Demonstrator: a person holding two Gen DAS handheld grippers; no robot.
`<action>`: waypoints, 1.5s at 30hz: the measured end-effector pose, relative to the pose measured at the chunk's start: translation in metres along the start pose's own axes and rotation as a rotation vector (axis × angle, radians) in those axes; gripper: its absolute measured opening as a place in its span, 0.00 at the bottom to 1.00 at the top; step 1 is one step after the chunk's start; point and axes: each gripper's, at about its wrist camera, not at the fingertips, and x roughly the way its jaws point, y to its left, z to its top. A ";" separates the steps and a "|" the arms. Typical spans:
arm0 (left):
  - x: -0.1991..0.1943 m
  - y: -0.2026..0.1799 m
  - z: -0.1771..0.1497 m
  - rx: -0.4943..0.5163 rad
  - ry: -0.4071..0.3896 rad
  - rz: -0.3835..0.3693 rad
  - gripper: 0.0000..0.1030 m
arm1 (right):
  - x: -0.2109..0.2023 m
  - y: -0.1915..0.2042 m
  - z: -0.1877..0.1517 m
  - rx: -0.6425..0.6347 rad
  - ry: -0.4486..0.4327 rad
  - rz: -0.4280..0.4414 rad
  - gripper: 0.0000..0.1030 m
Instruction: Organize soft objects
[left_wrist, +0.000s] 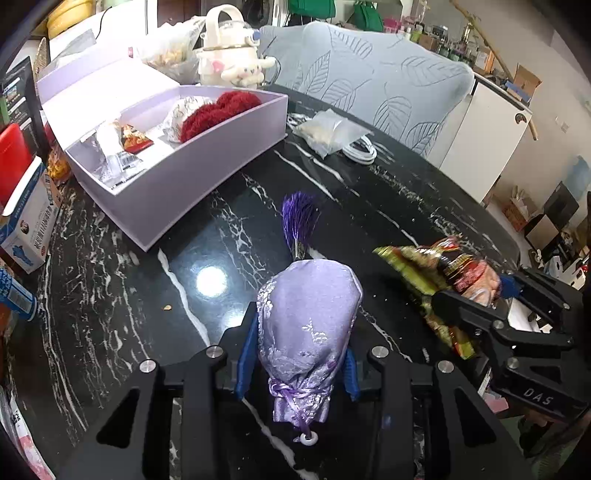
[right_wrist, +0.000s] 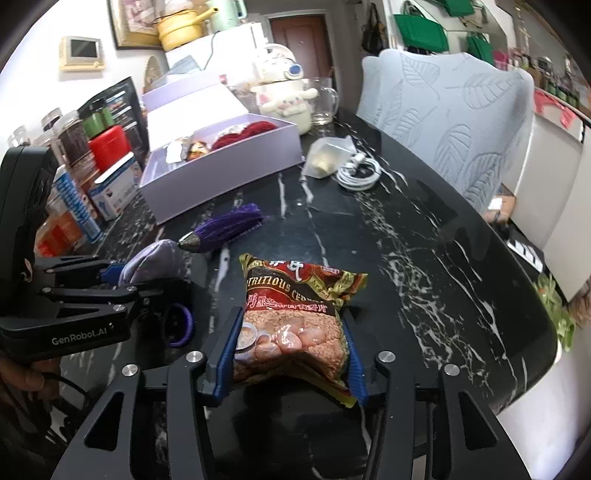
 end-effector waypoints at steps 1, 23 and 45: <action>-0.003 0.000 0.000 -0.002 -0.008 0.004 0.37 | -0.001 0.002 0.000 -0.008 -0.003 0.004 0.43; -0.070 0.026 0.005 -0.057 -0.129 0.081 0.37 | -0.020 0.038 0.018 -0.044 -0.040 0.174 0.37; -0.123 0.059 0.039 -0.099 -0.286 0.124 0.37 | -0.041 0.077 0.073 -0.156 -0.129 0.277 0.37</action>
